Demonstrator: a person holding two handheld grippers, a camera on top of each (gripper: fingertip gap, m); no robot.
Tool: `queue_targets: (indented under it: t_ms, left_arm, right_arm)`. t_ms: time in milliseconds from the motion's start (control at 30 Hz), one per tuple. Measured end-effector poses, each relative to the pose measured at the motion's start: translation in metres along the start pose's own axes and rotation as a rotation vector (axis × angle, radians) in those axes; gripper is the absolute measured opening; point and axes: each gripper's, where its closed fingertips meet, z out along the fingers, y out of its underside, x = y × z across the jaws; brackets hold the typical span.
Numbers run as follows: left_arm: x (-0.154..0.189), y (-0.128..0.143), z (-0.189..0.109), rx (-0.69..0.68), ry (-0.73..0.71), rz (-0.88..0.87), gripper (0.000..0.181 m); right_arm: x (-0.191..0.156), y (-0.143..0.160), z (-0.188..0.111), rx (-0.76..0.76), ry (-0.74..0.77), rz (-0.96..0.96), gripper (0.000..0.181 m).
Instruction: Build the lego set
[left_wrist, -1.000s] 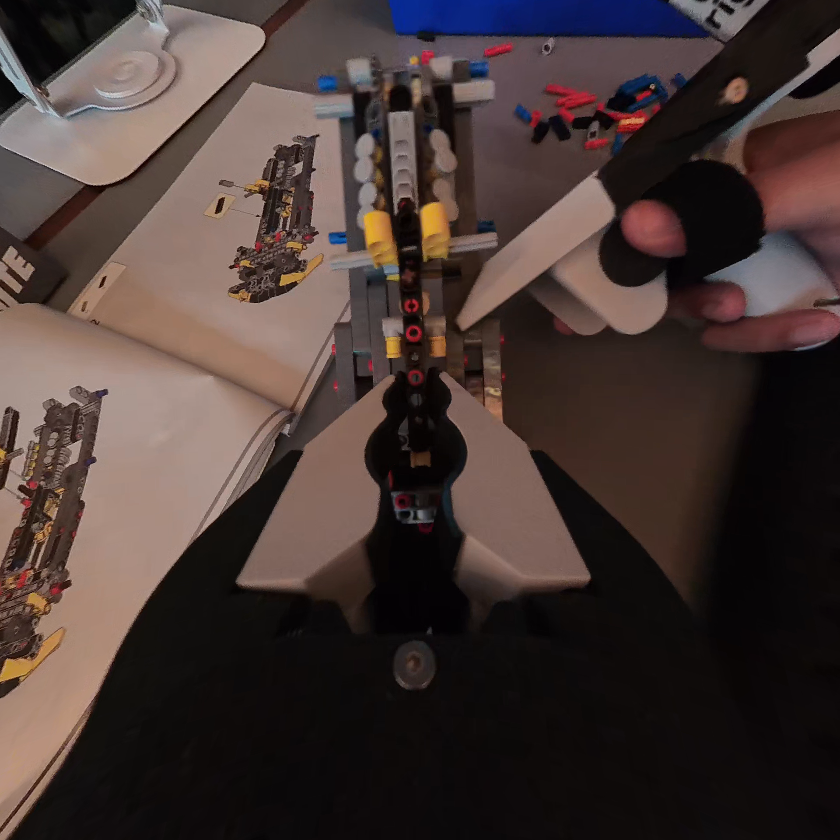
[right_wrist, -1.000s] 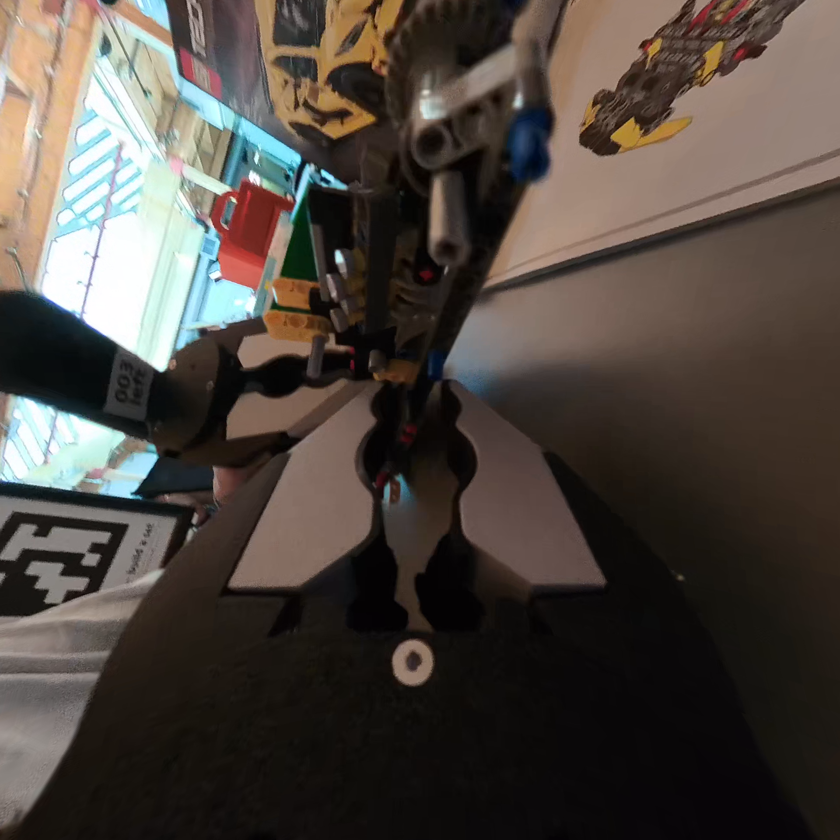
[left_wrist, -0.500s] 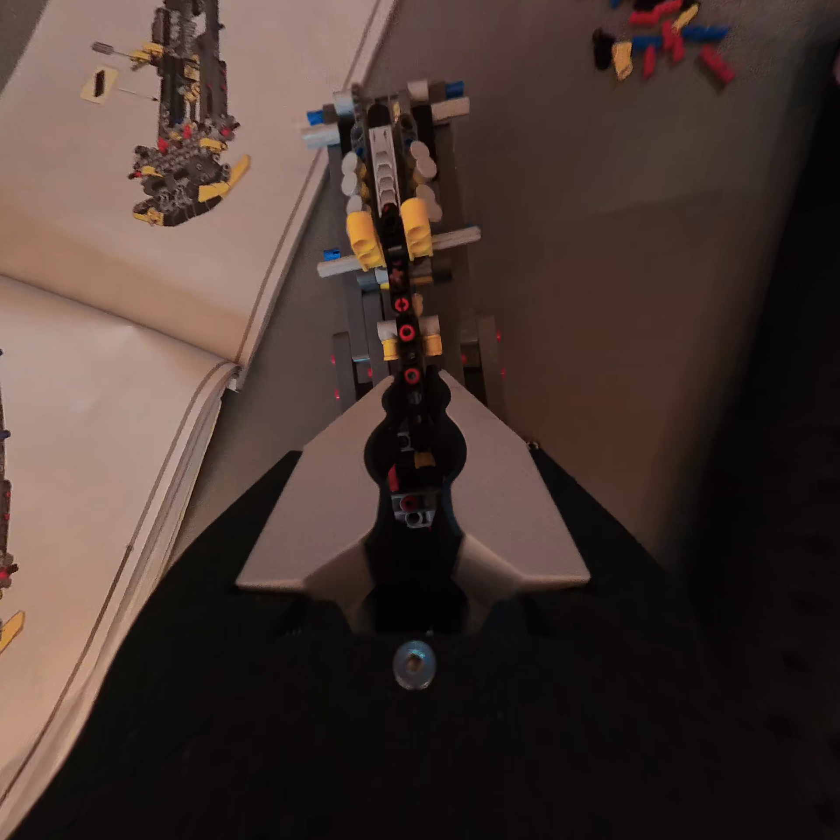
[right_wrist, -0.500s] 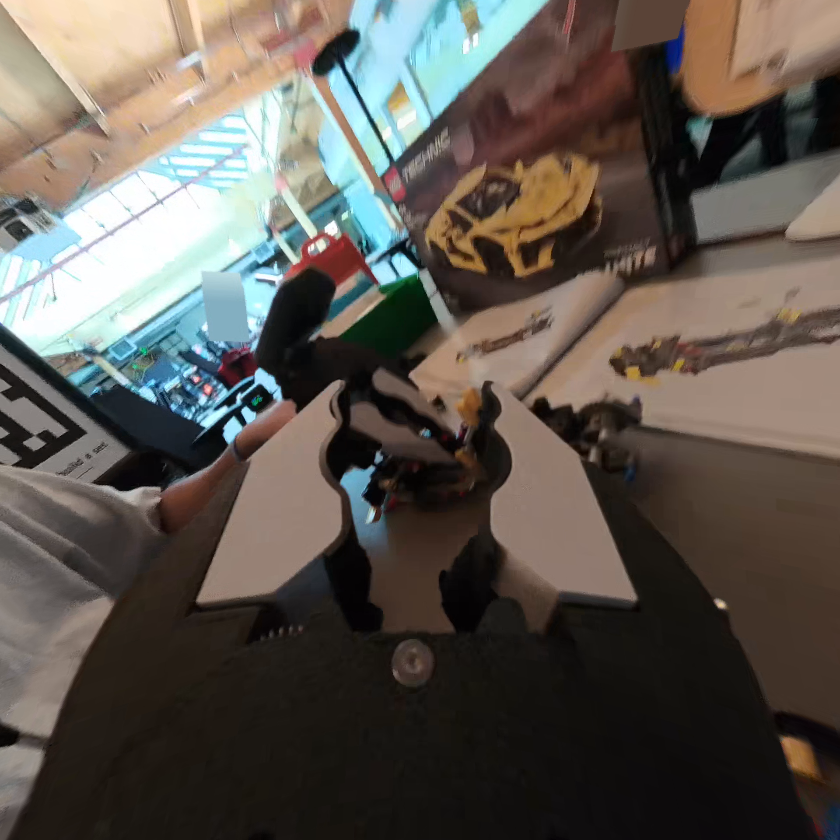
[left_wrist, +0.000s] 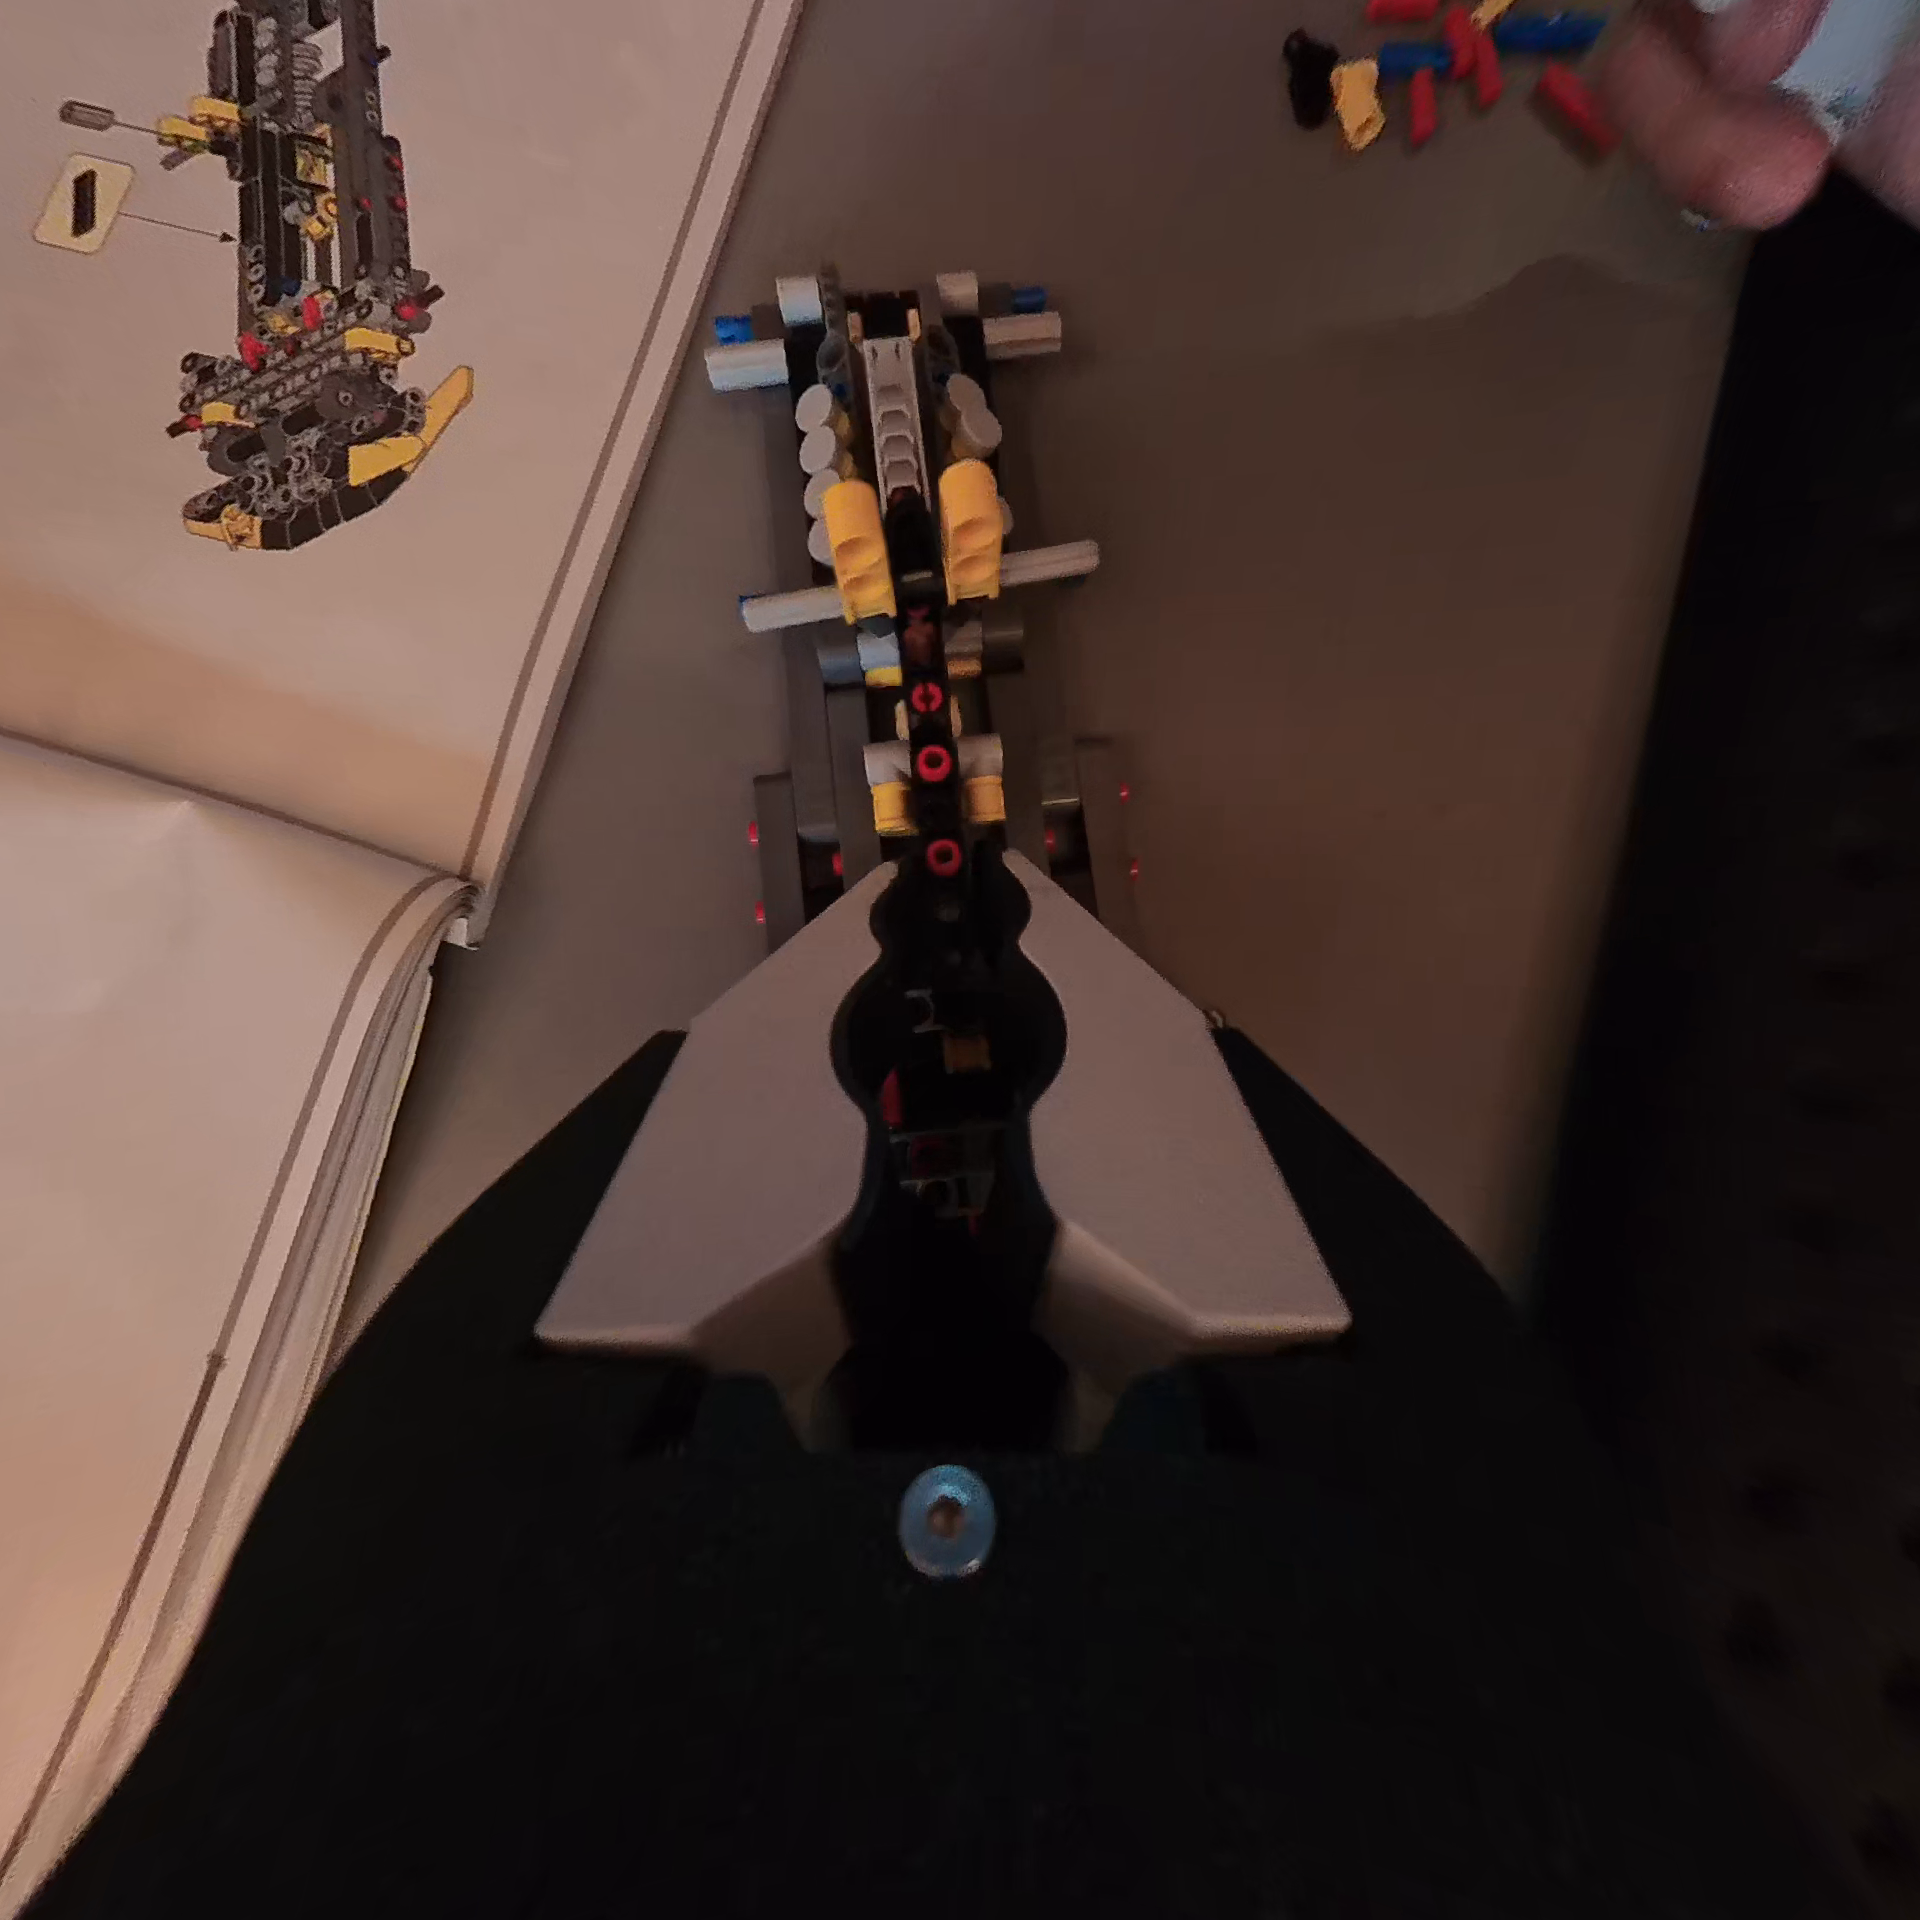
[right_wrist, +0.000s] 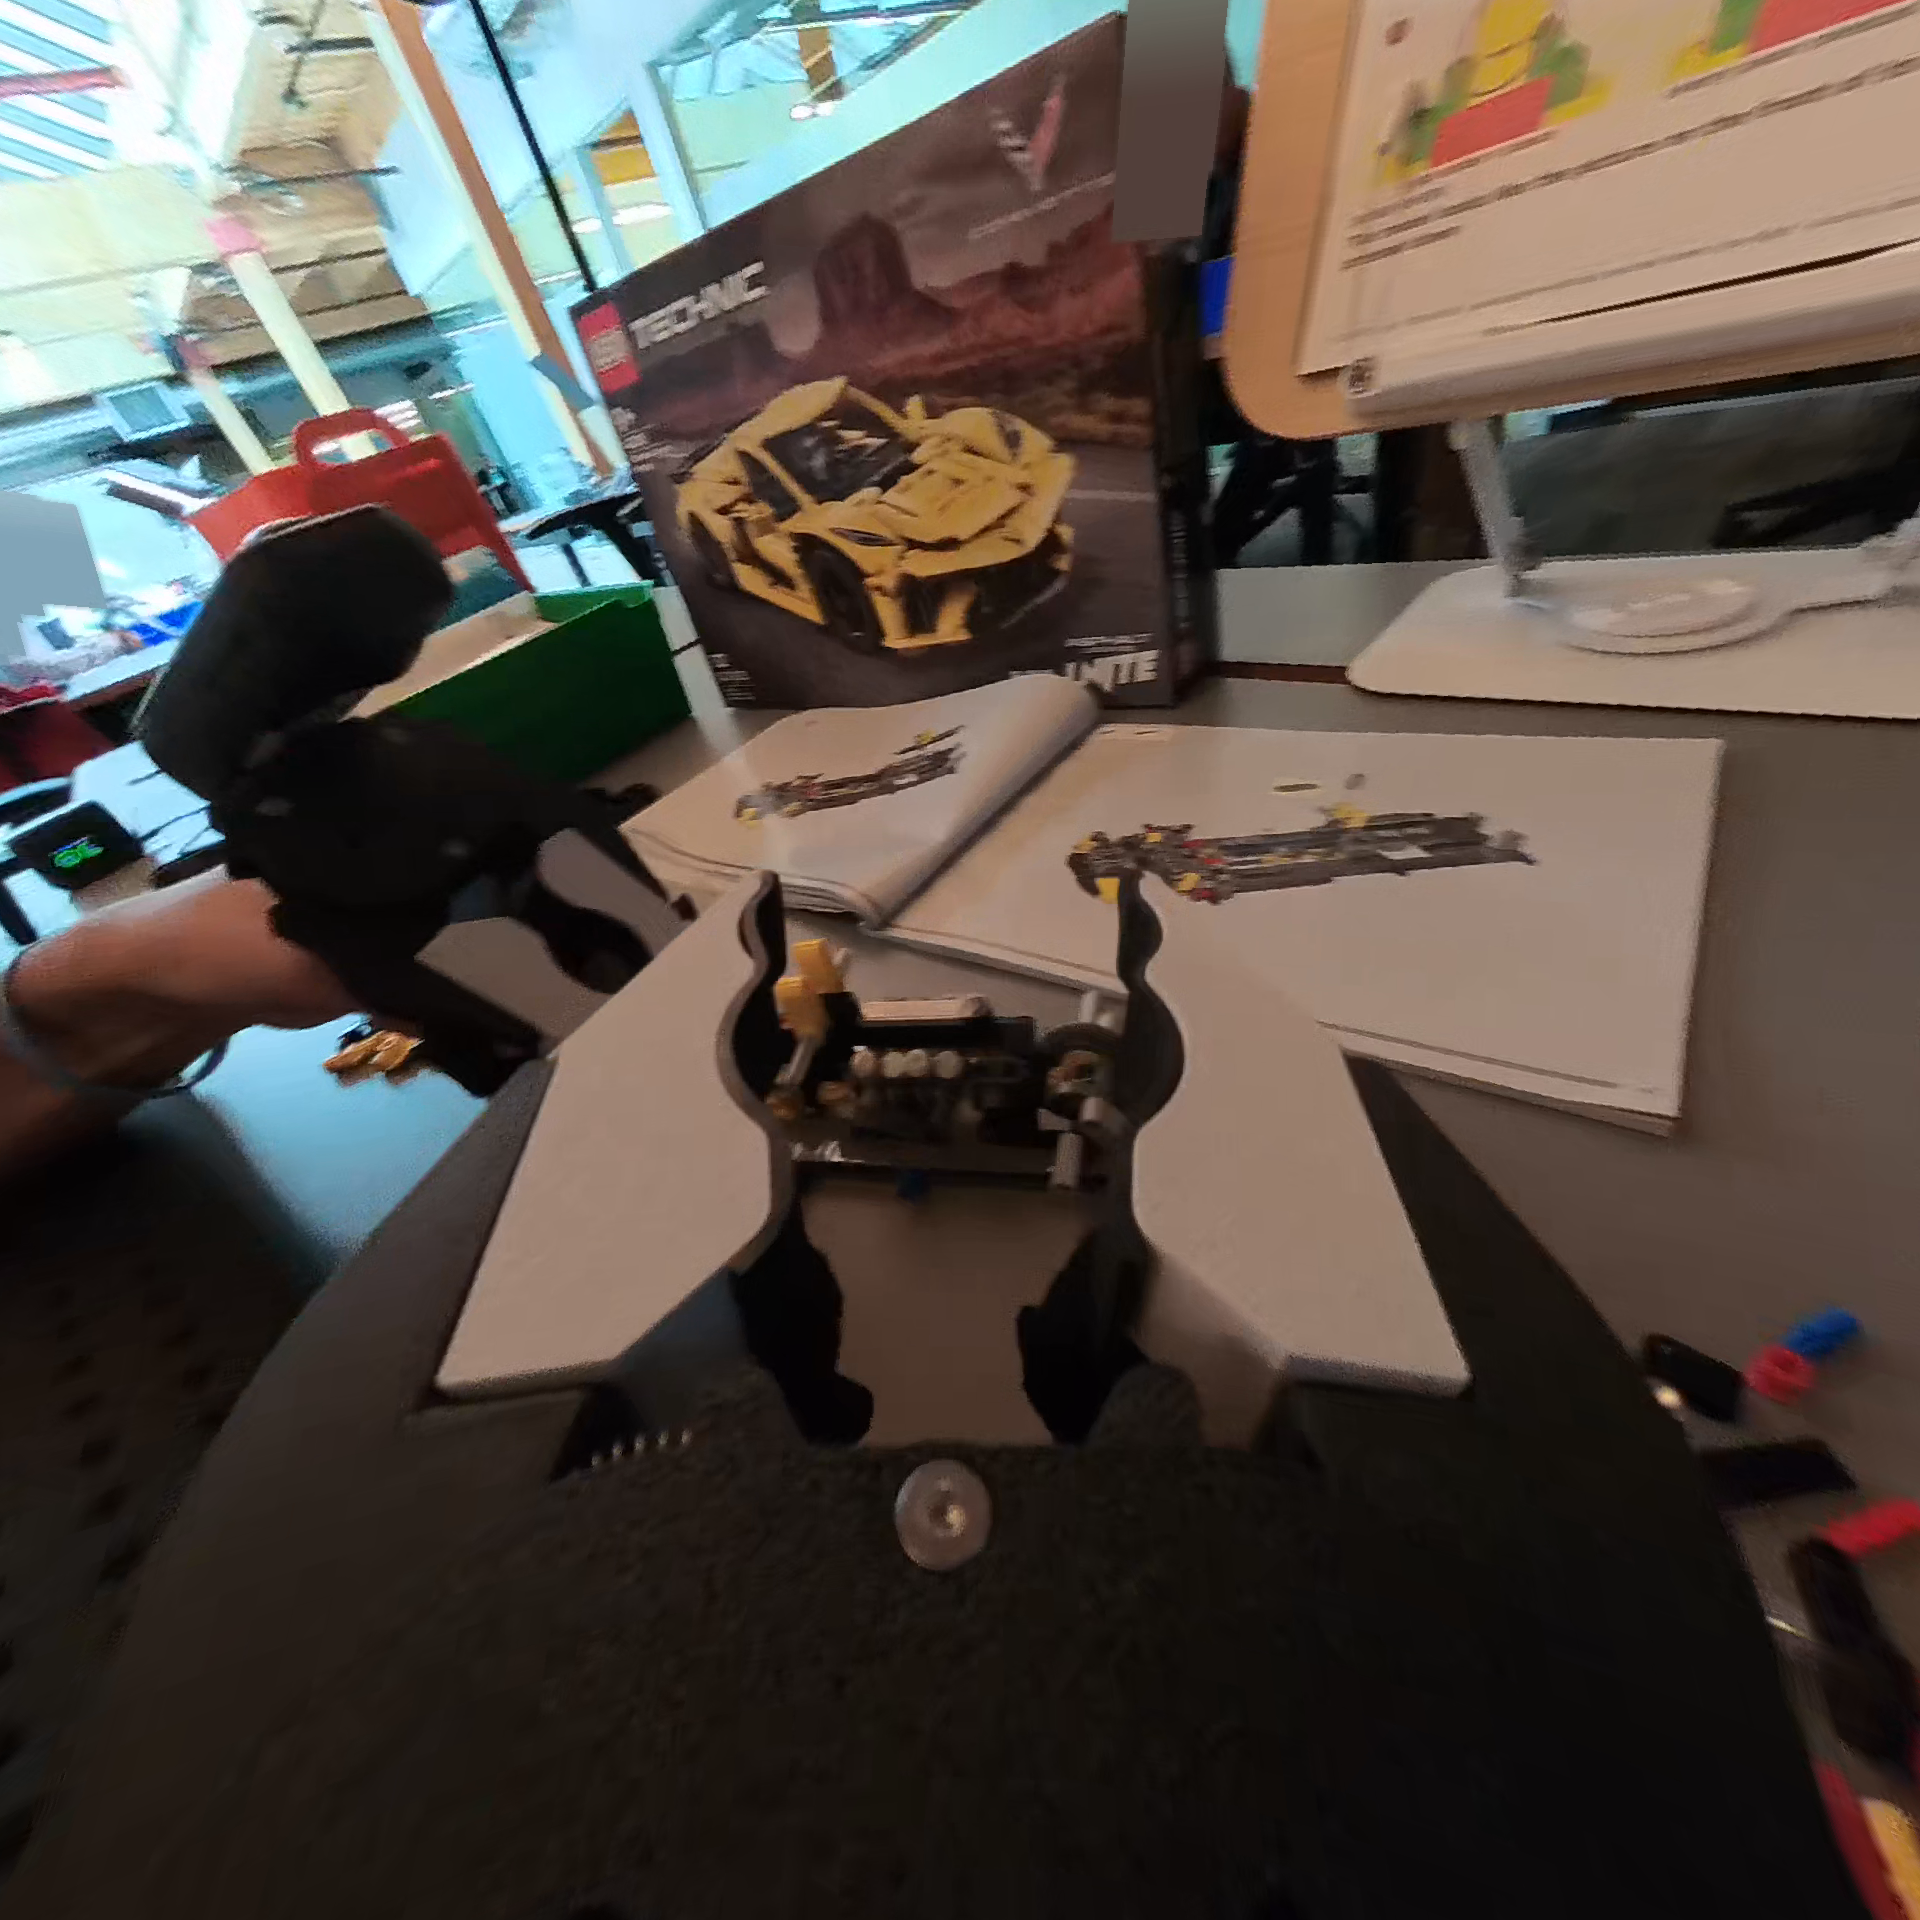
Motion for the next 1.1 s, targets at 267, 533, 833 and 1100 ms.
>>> queue_targets:
  t_ms: [267,533,833,1100]
  left_arm:
    - [-0.005,-0.012,-0.026,0.198,0.197,-0.099,0.032]
    - [-0.061,-0.043,-0.072,0.579,0.137,-0.199,0.041]
    - [-0.115,-0.032,-0.083,0.597,-0.16,-0.262,0.031]
    - [-0.125,-0.022,-0.086,0.553,-0.161,-0.323,0.028]
  right_arm:
    - [0.029,0.0,-0.003,0.036,0.143,-0.129,0.067]
    - [0.04,0.033,0.008,-0.173,0.183,-0.178,0.055]
    - [0.046,0.024,0.001,-0.131,0.253,-0.182,0.062]
    - [0.041,0.036,0.005,-0.19,0.205,-0.144,0.058]
